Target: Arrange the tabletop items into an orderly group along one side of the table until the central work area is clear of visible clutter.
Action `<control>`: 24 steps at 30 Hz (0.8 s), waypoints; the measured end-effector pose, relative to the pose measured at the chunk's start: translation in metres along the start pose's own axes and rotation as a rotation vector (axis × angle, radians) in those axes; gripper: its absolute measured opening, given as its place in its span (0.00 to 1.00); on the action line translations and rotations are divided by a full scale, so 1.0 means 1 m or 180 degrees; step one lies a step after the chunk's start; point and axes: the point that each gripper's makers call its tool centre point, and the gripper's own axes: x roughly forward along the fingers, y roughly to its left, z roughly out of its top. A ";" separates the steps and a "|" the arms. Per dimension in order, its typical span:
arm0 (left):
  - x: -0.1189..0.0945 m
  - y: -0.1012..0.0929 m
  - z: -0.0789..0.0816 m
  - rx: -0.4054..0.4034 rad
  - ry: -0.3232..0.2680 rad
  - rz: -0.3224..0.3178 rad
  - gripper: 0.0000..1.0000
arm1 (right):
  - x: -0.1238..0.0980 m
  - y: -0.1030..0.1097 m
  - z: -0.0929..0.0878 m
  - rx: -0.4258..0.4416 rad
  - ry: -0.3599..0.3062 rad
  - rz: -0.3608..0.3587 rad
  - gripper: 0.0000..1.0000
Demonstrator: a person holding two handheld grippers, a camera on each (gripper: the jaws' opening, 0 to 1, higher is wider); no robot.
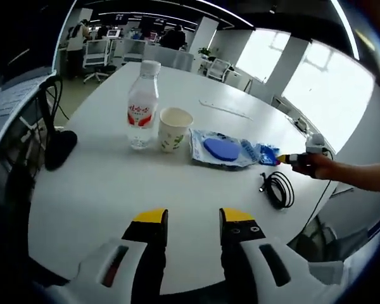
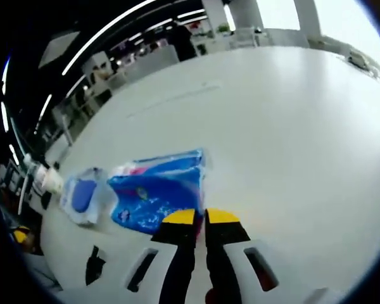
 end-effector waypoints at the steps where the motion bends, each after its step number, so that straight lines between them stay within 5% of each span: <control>1: 0.000 0.000 -0.001 -0.0019 -0.0002 0.0001 0.31 | 0.000 0.001 -0.001 -0.0029 0.0003 0.0020 0.01; 18: -0.003 -0.008 -0.006 -0.0102 -0.0040 -0.0038 0.30 | -0.004 0.000 -0.006 -0.0301 0.0059 0.0132 0.01; 24: -0.011 -0.006 -0.004 -0.0211 -0.0100 -0.0023 0.30 | -0.003 0.002 -0.001 -0.0091 0.0015 0.0091 0.06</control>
